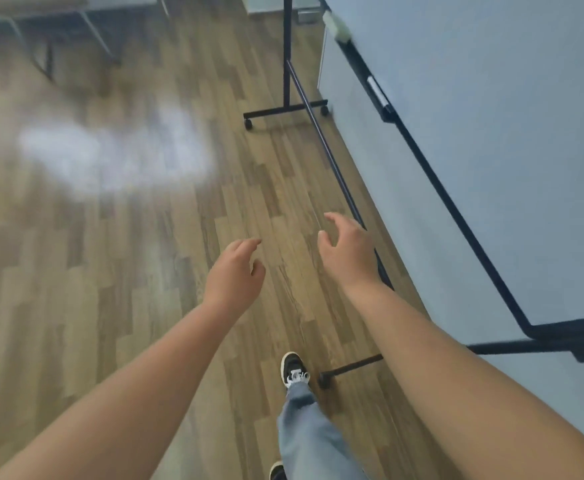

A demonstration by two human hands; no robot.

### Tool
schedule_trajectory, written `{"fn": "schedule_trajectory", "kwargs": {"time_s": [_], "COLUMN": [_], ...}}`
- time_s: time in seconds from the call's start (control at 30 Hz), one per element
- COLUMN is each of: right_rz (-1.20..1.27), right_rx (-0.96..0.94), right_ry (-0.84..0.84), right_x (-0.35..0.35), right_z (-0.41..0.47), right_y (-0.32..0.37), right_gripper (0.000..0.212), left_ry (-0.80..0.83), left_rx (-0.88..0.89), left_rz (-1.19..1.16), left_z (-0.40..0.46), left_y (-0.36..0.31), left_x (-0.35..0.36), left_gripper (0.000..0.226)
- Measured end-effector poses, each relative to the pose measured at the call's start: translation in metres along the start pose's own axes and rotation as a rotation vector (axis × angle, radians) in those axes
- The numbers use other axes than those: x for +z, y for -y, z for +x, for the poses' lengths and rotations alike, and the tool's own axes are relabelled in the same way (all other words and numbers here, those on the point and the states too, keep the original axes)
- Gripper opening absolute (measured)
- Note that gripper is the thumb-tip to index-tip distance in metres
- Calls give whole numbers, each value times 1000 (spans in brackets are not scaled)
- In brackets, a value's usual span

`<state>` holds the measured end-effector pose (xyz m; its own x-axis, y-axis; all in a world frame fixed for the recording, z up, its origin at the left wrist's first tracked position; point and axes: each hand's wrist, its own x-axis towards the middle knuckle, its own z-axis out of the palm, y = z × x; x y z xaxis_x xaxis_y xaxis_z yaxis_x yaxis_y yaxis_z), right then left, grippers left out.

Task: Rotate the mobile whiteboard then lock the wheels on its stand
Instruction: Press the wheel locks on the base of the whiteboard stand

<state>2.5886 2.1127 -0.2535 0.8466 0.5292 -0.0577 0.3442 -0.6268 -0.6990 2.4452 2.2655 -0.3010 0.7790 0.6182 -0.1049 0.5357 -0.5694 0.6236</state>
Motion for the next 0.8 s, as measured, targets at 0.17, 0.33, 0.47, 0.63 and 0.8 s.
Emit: {"fn": "schedule_trajectory", "kwargs": {"time_s": [0.17, 0.33, 0.47, 0.63, 0.8], "right_rz": [30, 30, -72, -94, -104], "right_rx": [-31, -40, -99, -117, -90], "right_ry": [-18, 16, 110, 186, 136], "right_x": [-18, 5, 23, 37, 70], "right_z": [81, 204, 304, 420, 544], "right_y": [46, 72, 106, 154, 177], "right_gripper": [36, 37, 41, 43, 43], "left_ry": [-31, 47, 75, 104, 148], "left_rx": [-10, -69, -106, -58, 10], "left_rz": [-12, -1, 13, 87, 117], "left_z": [80, 188, 277, 383, 521], "left_y": [-6, 2, 4, 3, 21], "left_x": [-62, -88, -115, -157, -175], "left_gripper": [42, 44, 48, 53, 53]}}
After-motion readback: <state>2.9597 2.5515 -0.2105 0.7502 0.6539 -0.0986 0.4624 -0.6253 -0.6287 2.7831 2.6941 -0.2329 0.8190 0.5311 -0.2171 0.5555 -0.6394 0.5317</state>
